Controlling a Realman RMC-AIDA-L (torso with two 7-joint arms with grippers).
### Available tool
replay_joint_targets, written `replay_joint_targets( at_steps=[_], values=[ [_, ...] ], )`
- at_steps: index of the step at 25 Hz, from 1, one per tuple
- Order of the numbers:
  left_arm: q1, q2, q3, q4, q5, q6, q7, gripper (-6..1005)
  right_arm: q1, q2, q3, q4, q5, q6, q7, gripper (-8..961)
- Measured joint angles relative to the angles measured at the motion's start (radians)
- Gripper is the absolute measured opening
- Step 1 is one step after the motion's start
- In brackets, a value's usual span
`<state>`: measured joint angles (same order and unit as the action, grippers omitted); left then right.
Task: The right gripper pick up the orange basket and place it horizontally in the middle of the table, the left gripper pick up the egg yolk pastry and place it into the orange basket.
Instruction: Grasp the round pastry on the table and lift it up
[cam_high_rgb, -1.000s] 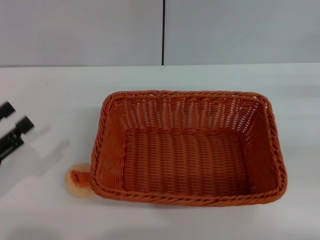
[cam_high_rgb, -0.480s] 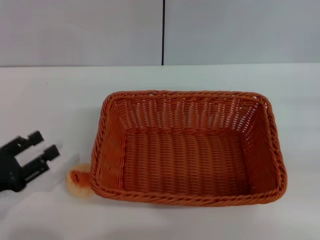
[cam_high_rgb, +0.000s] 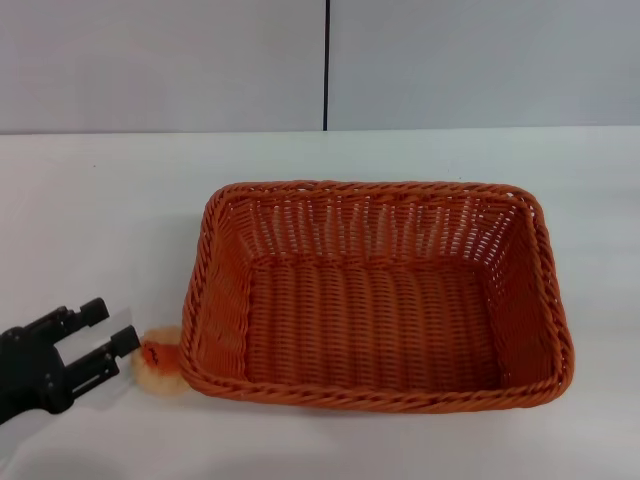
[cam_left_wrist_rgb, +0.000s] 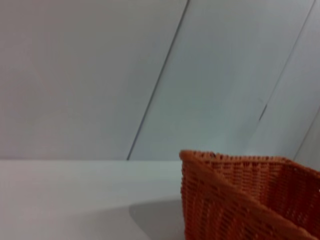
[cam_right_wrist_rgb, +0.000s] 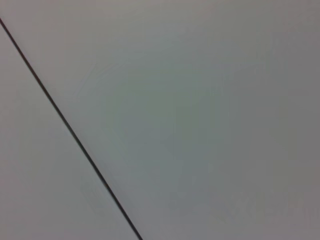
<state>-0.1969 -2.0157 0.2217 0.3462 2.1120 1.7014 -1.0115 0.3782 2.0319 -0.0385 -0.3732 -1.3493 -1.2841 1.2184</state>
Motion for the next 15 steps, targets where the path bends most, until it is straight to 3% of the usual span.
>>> replay_joint_targets(
  at_steps=[15],
  values=[
    [0.020,-0.027,0.005,-0.007,0.058,-0.060,-0.003,653,0.013,0.003,-0.001,0.011,-0.002,0.010,-0.002,602]
  ],
)
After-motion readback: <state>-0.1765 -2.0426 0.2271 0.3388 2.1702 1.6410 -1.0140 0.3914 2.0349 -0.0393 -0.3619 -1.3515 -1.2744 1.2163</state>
